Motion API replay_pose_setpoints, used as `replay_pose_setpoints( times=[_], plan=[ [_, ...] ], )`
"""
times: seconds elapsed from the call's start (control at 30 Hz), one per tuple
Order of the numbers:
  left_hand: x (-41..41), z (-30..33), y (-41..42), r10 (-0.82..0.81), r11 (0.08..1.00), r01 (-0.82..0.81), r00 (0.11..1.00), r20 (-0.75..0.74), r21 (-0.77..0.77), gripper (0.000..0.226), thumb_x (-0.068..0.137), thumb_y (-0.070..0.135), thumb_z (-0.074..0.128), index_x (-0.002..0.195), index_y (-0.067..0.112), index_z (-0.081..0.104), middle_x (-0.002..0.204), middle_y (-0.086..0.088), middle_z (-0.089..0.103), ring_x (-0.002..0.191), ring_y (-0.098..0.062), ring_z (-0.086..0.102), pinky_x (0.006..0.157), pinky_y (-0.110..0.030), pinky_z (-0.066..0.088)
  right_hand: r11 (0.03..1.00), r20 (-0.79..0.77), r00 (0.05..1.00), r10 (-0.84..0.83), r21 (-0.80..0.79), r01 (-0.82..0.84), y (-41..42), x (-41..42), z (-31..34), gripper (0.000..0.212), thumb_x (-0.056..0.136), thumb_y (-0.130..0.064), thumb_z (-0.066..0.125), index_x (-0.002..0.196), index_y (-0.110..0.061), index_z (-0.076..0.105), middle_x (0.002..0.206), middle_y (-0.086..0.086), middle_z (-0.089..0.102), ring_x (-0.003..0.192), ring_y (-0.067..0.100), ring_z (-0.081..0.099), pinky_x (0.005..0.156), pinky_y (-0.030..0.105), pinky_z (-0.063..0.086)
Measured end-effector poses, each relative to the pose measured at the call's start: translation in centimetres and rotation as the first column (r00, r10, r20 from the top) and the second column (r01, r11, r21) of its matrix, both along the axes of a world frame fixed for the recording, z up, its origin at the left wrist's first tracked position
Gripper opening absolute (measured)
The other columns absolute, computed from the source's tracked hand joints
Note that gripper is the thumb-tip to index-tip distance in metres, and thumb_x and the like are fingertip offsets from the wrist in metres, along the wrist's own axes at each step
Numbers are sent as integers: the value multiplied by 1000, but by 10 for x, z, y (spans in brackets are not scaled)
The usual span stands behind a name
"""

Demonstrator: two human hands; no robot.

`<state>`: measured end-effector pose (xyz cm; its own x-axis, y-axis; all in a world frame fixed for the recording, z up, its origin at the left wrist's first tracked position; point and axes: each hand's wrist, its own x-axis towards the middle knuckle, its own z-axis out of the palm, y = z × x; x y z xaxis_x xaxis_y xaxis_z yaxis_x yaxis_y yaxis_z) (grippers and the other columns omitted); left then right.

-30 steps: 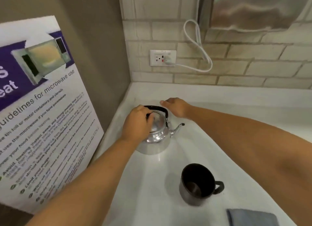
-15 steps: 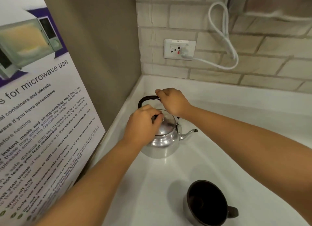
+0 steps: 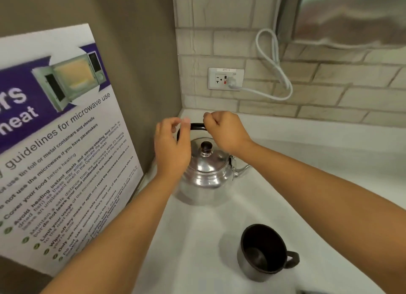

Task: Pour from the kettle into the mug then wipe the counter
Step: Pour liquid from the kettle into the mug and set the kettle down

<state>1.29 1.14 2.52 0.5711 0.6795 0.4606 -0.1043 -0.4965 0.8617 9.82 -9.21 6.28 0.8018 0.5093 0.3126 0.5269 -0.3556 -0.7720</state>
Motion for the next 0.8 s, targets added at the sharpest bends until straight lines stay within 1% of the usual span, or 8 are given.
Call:
replay_pose_setpoints(
  times=[0.1,0.2,0.27,0.37,0.5,0.63,0.73,0.8],
  plan=[
    [3,19,-7,-61,965,57,998,-6,-258,44,94,57,46,75,21,61,75,11,64,68,-3,59,64,-21,44,999,62,998,4,39,-7,-4,-10,32,49,95,-25,44,60,8,53,48,9,42,42,8,34,44,22,32],
    [0,40,-15,-30,926,74,992,124,-370,45,87,54,54,55,24,47,51,12,43,52,-9,42,53,-25,37,997,124,992,15,70,-24,-12,-22,54,48,97,-23,43,65,10,59,49,12,49,44,10,38,49,25,35],
    [-6,50,-18,-26,918,80,989,142,-387,48,82,49,55,43,27,40,44,13,33,48,-8,33,47,-24,31,997,152,987,44,54,-53,-21,-32,60,47,99,-24,43,66,3,63,47,2,46,43,8,38,48,23,34],
    [-18,53,-20,-34,914,84,991,133,-397,50,78,43,55,38,27,31,43,13,27,44,-7,26,39,-19,26,998,154,986,57,21,-61,-40,-45,57,39,98,-26,46,77,1,63,64,11,55,54,14,45,53,27,36],
    [-36,48,-21,-28,915,70,994,110,-396,52,79,36,56,36,27,28,41,14,23,41,-5,22,36,-17,21,978,138,981,-136,179,110,-87,-63,31,22,95,-30,52,86,-13,63,75,-5,62,64,-3,53,59,7,39],
    [-54,48,-18,-19,924,48,997,81,-380,50,75,40,56,36,25,28,41,13,21,41,-7,20,36,-20,18,931,27,938,-346,136,340,-144,-91,-31,37,95,-41,49,82,-7,58,71,1,58,63,10,51,56,13,39],
    [-65,48,-17,-21,942,40,998,62,-332,50,74,43,56,36,24,28,41,12,21,42,-9,21,39,-24,18,906,-132,899,-418,9,423,-171,-119,-83,48,96,-43,44,78,0,53,71,14,60,64,24,56,59,30,43],
    [-72,47,-18,-38,957,48,998,40,-288,50,74,43,56,36,24,29,39,11,22,42,-9,20,43,-27,20,910,-212,888,-409,-16,415,-179,-138,-109,49,97,-41,43,69,0,47,64,12,56,57,12,55,53,23,43]
  ],
)
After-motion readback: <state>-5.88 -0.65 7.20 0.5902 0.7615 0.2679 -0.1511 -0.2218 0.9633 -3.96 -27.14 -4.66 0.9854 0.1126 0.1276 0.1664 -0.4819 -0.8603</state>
